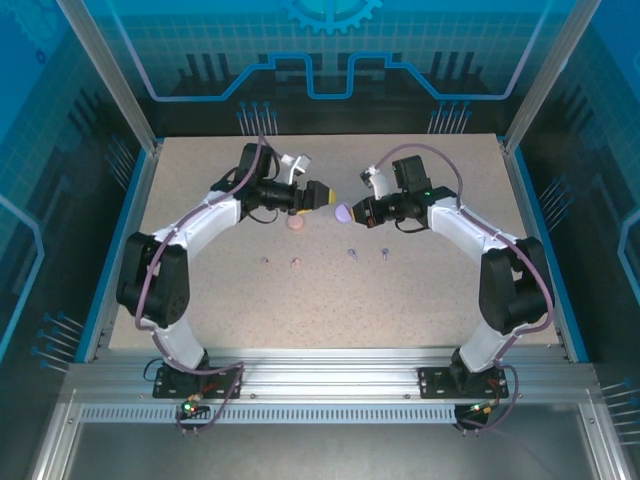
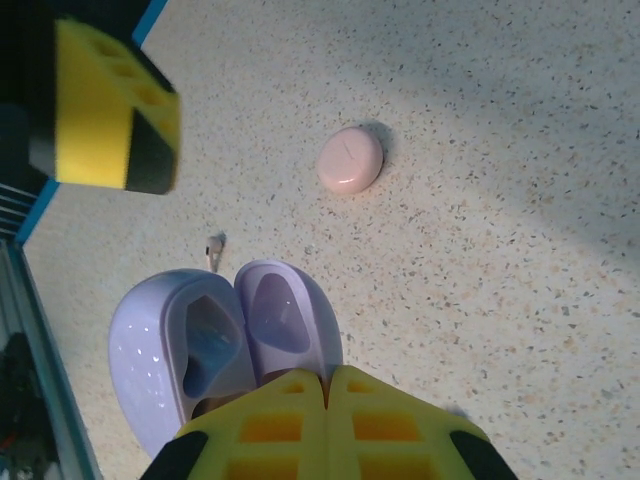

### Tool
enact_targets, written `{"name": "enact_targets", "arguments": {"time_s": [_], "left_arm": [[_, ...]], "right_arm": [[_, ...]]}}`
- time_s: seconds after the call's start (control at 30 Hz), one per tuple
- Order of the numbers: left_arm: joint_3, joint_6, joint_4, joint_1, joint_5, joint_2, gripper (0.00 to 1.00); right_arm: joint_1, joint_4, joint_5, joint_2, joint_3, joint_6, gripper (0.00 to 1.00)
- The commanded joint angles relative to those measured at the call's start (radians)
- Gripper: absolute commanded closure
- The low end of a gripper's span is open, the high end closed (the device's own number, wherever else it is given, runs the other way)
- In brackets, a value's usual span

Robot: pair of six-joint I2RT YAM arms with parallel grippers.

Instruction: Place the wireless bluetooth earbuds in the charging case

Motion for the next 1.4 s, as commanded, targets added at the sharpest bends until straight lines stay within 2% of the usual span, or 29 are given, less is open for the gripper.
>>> {"name": "enact_targets", "arguments": {"time_s": [0.0, 0.17, 0.3, 0.5, 0.83, 0.97, 1.37], "left_arm": [[0.107, 0.202, -0.324, 0.000, 0.103, 0.092, 0.06], [0.222, 0.287, -0.468, 0.000, 0.145, 0.166, 0.13], [0.271, 0.312, -0.511, -0.001, 0.193, 0.204, 0.26], [0.289, 0.322, -0.527, -0.019, 0.204, 0.229, 0.35], [0.306, 0.350, -0.557, -0.051, 0.212, 0.245, 0.46], [0.306, 0.355, -0.557, -0.050, 0.221, 0.247, 0.54], [0.305, 0.361, -0.559, -0.063, 0.229, 0.268, 0.62]], "right_arm": [[0.019, -0.072, -0.005, 0.002, 0.035, -0.148, 1.00], [0.020, -0.117, -0.011, 0.005, 0.036, -0.204, 1.00], [0.022, -0.128, -0.028, 0.003, 0.035, -0.215, 1.00], [0.039, -0.147, -0.039, 0.019, 0.069, -0.223, 1.00], [0.056, -0.165, -0.039, 0.046, 0.108, -0.226, 1.00], [0.057, -0.164, -0.036, 0.054, 0.110, -0.224, 1.00], [0.059, -0.165, -0.039, 0.066, 0.122, -0.220, 1.00]]}}
